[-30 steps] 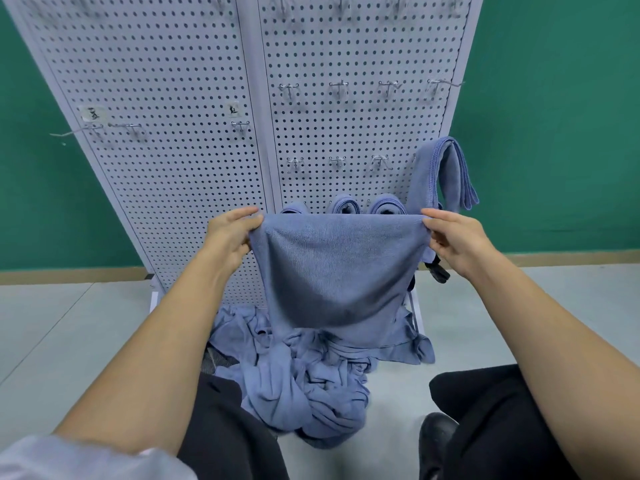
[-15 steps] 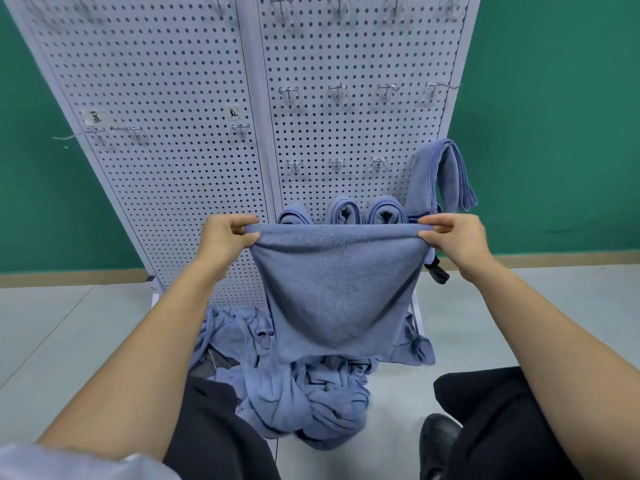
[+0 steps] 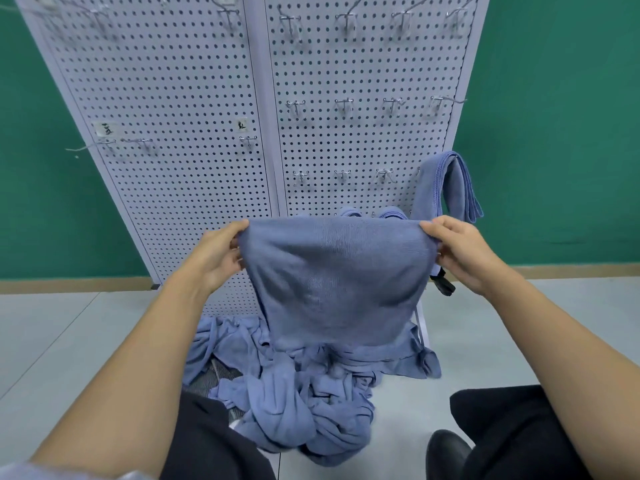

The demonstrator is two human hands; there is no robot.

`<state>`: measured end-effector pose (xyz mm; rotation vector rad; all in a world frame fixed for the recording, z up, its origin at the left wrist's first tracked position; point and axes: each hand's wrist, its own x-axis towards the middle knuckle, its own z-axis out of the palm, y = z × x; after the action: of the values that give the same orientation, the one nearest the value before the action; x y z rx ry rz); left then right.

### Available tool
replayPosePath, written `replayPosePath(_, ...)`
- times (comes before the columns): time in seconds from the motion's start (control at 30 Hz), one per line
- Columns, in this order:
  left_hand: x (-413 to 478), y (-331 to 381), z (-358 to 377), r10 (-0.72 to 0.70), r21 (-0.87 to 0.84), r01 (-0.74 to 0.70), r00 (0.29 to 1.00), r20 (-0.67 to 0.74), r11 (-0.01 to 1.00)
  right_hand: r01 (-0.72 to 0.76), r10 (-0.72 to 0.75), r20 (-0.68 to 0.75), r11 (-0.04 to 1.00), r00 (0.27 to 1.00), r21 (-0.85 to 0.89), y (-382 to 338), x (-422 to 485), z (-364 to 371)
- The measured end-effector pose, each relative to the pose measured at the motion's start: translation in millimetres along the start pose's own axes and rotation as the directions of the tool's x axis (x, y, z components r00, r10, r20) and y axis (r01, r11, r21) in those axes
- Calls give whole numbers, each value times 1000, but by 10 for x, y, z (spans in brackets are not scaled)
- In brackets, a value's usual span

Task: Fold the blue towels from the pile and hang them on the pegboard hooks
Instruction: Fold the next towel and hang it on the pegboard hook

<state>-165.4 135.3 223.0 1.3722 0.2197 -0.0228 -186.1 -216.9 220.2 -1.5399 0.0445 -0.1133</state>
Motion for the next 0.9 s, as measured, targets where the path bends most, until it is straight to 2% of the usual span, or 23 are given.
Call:
replayPosePath(0.07, -11, -21, 64, -97, -49, 94, 994, -58, 994, -89, 92, -66, 994, 994, 58, -6, 29, 75)
replayPosePath(0.17, -44, -29, 261, -41, -65, 34, 993, -112, 997, -115, 113, -126, 993, 986, -8, -45, 5, 245)
replayPosePath(0.33, -284, -63, 805, 116, 103, -121, 992, 50, 987, -30, 30, 18, 1000, 999, 9, -147, -120, 688)
replayPosePath(0.43, -324, -131, 1000, 175, 226, -189, 981, 83, 956, 22, -22, 9, 1000, 1000, -13, -135, -179, 898)
replayPosePath(0.57, -339, -153, 1070, 189, 246, -209, 977, 103, 947, 94, -94, -28, 995, 995, -27, -122, -208, 990)
replayPosePath(0.7, -360, -159, 1071, 202, 218, -225, 972, 124, 950, 84, -85, 25, 996, 996, 38, -141, -261, 1020)
replayPosePath(0.8, -362, -156, 1065, 225, 242, -253, 965, 138, 937, 32, -43, 66, 987, 997, 157, -179, -284, 997)
replayPosePath(0.9, -381, -170, 1090, 266, 265, -291, 956, 126, 919, -5, -19, 131, 983, 991, 186, -192, -310, 961)
